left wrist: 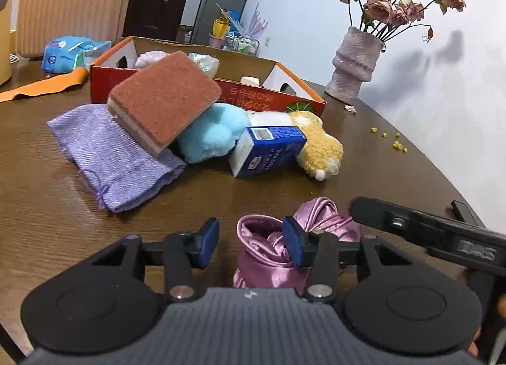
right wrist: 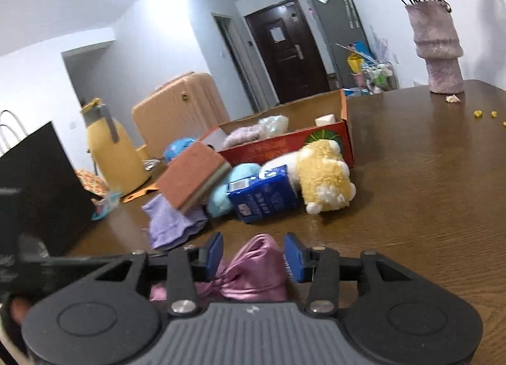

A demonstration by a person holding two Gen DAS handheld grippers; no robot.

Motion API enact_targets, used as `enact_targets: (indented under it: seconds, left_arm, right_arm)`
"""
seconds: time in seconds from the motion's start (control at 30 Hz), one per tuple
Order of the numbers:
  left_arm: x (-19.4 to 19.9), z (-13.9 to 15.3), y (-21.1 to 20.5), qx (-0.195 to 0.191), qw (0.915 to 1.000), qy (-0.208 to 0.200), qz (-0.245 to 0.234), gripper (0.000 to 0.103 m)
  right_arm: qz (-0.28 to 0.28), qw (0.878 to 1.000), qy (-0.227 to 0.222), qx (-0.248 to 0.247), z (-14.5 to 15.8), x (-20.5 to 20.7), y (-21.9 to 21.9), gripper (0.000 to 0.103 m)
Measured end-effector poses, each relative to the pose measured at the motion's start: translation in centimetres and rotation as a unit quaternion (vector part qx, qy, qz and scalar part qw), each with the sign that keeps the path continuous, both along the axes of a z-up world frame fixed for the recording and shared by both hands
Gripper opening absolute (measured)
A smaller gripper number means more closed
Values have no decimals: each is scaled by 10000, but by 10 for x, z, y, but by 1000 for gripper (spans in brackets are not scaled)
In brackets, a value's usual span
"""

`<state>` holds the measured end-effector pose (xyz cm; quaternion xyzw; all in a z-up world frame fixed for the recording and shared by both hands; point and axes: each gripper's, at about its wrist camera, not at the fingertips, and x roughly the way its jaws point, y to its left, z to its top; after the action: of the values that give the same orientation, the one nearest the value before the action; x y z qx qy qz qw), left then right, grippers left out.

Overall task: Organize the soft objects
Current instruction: 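Lift the pink satin scrunchie with the left tool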

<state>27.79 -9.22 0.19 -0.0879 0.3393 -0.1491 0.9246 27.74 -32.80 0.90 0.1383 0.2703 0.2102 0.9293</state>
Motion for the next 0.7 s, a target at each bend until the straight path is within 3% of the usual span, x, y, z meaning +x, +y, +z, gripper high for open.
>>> enact_targets:
  seconds: [0.07,0.17,0.27,0.33,0.4,0.43,0.6,0.7]
  left_arm:
    - [-5,6,5,-127,9999,25,-40,51]
    - [-18,16,12,-326,9992,12,-238,64]
    - [-28,11,9,-289,9985,157,-439,65]
    - [-25,-1,6,-219,9981,404,-399,55]
    - [-19,-10,10,-456,9962,662,-331,39]
    - [-19,-10,12,-553,9957,678,-303,36]
    - [-19,-2,15,-549,9961,500,-481,24]
    - [-13,24,20,-622,9959,87,-645,23]
  right_arm:
    - [-55,9993,201,-295,-10,10,8,38]
    - [48,9993,293,-207,-21,7,12,30]
    - [38,9994,194,-295,-28,-4,14,30]
    - [23,9994,214,-277,-28,-7,14,29]
    - [56,9992,211,-339,-28,-9,15,24]
    - [75,9991,200,-379,-27,-10,16,23]
    - [67,9993,165,-319,-22,-9,16,17]
    - [93,9996,-117,-238,5,-10,14,16]
